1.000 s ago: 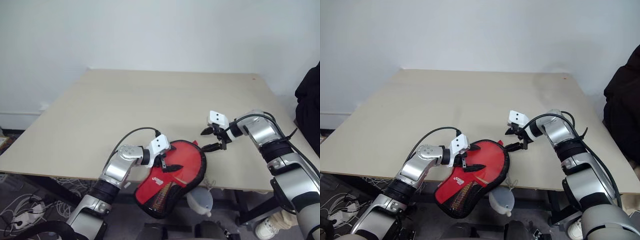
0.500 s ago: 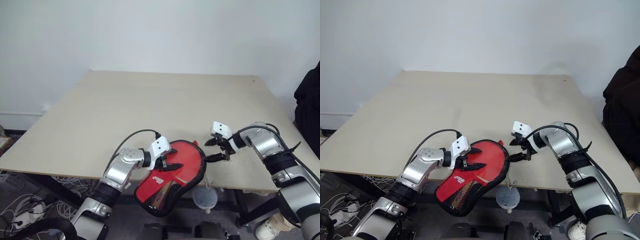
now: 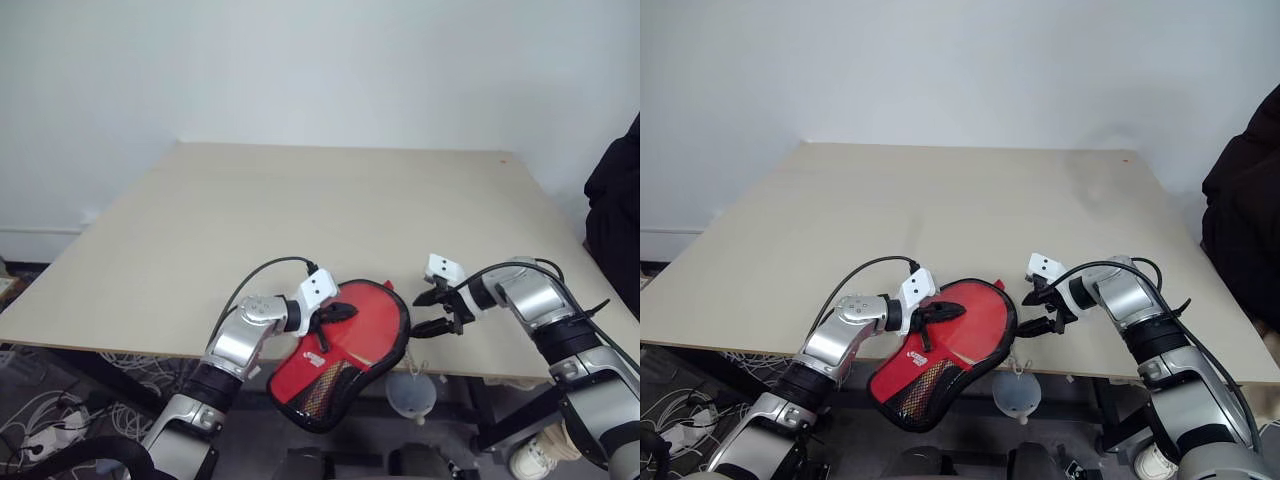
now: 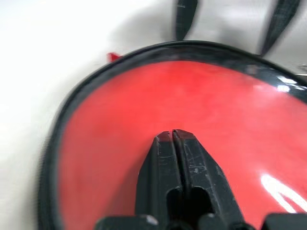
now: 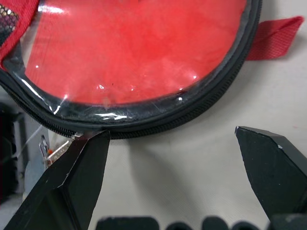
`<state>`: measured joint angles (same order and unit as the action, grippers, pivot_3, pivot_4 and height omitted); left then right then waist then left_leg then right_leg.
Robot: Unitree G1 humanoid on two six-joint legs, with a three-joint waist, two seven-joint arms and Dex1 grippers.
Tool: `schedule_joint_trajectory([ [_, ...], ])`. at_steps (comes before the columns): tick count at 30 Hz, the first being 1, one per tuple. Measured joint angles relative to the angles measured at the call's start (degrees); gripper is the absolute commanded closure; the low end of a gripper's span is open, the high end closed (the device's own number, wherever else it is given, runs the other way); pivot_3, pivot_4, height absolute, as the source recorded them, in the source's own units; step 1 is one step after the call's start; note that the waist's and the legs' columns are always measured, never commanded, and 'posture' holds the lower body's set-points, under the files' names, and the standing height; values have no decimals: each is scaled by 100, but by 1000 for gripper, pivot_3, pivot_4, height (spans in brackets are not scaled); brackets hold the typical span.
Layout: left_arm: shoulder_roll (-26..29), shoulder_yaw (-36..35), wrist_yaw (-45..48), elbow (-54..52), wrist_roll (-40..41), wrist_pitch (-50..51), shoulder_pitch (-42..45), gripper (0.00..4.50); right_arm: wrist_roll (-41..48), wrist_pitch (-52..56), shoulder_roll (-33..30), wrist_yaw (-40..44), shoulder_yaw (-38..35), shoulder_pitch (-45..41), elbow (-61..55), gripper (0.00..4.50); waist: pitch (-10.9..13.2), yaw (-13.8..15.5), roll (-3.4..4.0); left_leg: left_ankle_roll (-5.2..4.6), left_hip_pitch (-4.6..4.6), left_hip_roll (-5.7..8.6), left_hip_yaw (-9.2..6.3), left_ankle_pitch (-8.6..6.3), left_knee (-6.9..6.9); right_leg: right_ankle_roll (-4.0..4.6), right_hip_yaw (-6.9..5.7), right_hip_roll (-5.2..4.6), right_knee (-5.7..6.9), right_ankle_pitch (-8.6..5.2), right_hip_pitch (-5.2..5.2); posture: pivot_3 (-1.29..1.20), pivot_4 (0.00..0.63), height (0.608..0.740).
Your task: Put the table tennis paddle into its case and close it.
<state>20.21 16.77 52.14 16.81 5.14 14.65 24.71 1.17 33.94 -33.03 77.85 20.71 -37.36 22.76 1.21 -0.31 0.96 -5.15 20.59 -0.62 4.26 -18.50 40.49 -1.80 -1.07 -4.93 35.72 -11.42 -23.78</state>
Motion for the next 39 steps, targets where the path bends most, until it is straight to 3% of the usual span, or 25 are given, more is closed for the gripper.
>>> schedule_joint_trajectory([
  [2, 16, -40, -40, 65, 2, 5, 30, 4443, 31, 121, 60, -37, -31, -10, -2, 0, 0, -37, 0, 2, -1, 0, -5, 1, -1, 1, 0, 5, 0, 1, -2, 0, 0, 740],
  [5, 26, -95, -79, 103, 2, 2, 35, 4500, 99, 364, 216, -149, -110, -33, 24, 547, 0, -115, 0, 4, 0, -1, -5, 2, -1, 2, 1, 6, 2, 3, -4, 0, 0, 740],
  [20, 33, -165, -169, 134, -2, -24, -7, 4500, 280, 673, 623, -451, -189, -266, 426, 4423, 2, -254, -4, 17, 1, 2, -6, 18, -1, 11, 18, 14, 6, 30, -20, 0, 0, 740],
  [33, 3, -150, -196, 135, -4, -89, -22, 4500, 257, 710, 726, -634, -128, -756, 1067, 4489, 2, -246, -3, 25, 13, 4, -6, 25, -12, 18, 28, 20, 5, 37, -41, 0, 0, 740],
  [36, 0, -146, -193, 135, -5, -111, -22, 4500, 204, 437, 687, -635, -128, -818, 1268, 3951, 2, -244, -3, 25, 15, 9, -5, 25, -17, 17, 28, 16, 4, 36, -44, 0, 0, 740],
  [39, -2, -141, -190, 135, -11, -137, -22, 4500, 149, 228, 655, -630, -128, -935, 1359, 3133, 2, -241, -3, 24, 17, 9, -5, 26, -20, 17, 28, 16, 3, 36, -46, 0, 0, 740],
])
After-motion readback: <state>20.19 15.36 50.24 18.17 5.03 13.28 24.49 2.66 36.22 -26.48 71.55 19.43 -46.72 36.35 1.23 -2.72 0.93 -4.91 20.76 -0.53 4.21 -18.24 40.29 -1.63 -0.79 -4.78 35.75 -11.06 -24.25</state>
